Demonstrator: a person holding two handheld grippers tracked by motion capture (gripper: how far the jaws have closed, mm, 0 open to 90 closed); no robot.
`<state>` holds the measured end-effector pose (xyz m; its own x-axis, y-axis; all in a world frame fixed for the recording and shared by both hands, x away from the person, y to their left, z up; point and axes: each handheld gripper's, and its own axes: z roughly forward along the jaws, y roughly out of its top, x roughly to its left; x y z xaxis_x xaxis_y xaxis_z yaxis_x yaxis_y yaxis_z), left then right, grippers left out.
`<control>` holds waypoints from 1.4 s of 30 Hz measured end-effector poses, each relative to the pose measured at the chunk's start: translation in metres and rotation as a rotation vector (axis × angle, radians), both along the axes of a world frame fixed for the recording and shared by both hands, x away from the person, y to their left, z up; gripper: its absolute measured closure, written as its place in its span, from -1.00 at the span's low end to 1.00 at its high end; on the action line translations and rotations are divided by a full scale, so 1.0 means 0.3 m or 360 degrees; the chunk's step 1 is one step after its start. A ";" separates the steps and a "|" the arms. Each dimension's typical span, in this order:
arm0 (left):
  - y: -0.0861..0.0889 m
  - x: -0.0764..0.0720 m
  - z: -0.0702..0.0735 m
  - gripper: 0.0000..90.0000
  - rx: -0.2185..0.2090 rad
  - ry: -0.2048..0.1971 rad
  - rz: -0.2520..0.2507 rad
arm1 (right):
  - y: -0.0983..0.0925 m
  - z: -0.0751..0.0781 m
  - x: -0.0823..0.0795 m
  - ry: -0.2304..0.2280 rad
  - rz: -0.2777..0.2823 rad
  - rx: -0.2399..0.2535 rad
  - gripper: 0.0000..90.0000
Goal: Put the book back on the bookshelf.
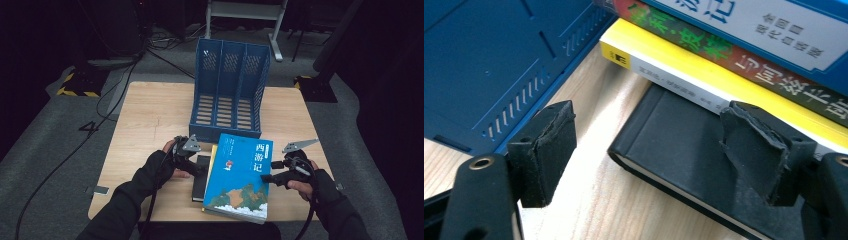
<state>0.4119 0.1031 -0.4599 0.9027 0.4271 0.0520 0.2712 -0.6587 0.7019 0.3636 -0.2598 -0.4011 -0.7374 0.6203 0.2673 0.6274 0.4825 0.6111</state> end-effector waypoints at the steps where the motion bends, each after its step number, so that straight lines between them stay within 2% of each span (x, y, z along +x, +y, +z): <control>1: -0.001 -0.003 0.000 -0.51 -0.0001 -0.0003 0.0001 | -0.001 -0.005 -0.002 0.0036 0.0015 0.0014 -0.45; 5: -0.001 -0.005 0.001 -0.51 -0.0004 0.0002 0.0002 | 0.003 -0.011 -0.008 0.0053 0.0015 0.0015 -0.49; 9: -0.008 -0.004 -0.004 -0.51 0.0009 0.0000 -0.0015 | 0.011 -0.003 -0.012 0.0014 0.0041 -0.0011 -0.48; 12: -0.010 -0.004 -0.005 -0.51 0.0001 0.0001 -0.0016 | 0.008 0.001 -0.008 -0.0002 0.0053 0.0021 -0.37; 13: -0.010 -0.003 -0.004 -0.51 0.0001 -0.0010 -0.0013 | 0.007 0.009 -0.006 -0.0047 0.0065 0.0052 -0.25; 14: -0.008 -0.001 -0.004 -0.51 -0.0011 -0.0008 -0.0011 | 0.009 0.013 -0.006 -0.0074 0.0085 0.0057 -0.24; 15: -0.008 -0.001 -0.004 -0.51 -0.0011 -0.0008 -0.0011 | 0.009 0.013 -0.006 -0.0074 0.0085 0.0057 -0.24; 16: -0.009 0.000 -0.006 -0.50 -0.0010 -0.0003 -0.0009 | 0.009 0.014 0.002 -0.0094 0.0117 0.0101 -0.14; 19: -0.007 0.004 -0.008 -0.51 -0.0011 0.0005 -0.0006 | 0.014 0.000 0.030 -0.0049 0.0156 0.0190 0.02; 21: -0.006 0.004 -0.008 -0.51 -0.0007 0.0014 0.0002 | 0.016 -0.006 0.039 -0.0029 0.0162 0.0215 0.08; 22: -0.006 0.005 -0.009 -0.51 -0.0007 0.0010 -0.0001 | 0.023 -0.015 0.056 0.0011 0.0178 0.0271 0.17; 23: -0.004 0.005 -0.009 -0.51 -0.0007 0.0004 0.0004 | 0.031 -0.018 0.064 0.0011 0.0189 0.0284 0.20; 26: 0.000 0.008 -0.010 -0.46 0.0012 -0.0024 0.0033 | 0.062 -0.017 0.083 -0.0014 0.0225 0.0292 0.28; 30: 0.019 0.021 -0.017 -0.45 -0.0026 0.0001 0.0070 | 0.105 -0.028 0.113 -0.0022 0.0223 0.0338 0.37; 34: 0.036 0.026 -0.020 -0.44 -0.0050 0.0005 0.0110 | 0.148 -0.028 0.129 -0.0047 0.0239 0.0340 0.41; 37: 0.037 0.031 -0.021 -0.37 -0.0059 -0.0020 0.0130 | 0.160 -0.029 0.134 -0.0056 0.0252 0.0341 0.41; 39: 0.035 0.038 -0.018 -0.35 -0.0091 -0.0043 0.0164 | 0.167 -0.030 0.138 -0.0056 0.0258 0.0345 0.41; 42: 0.026 0.051 -0.025 -0.32 -0.0080 -0.0050 0.0181 | 0.170 -0.032 0.142 -0.0071 0.0281 0.0355 0.41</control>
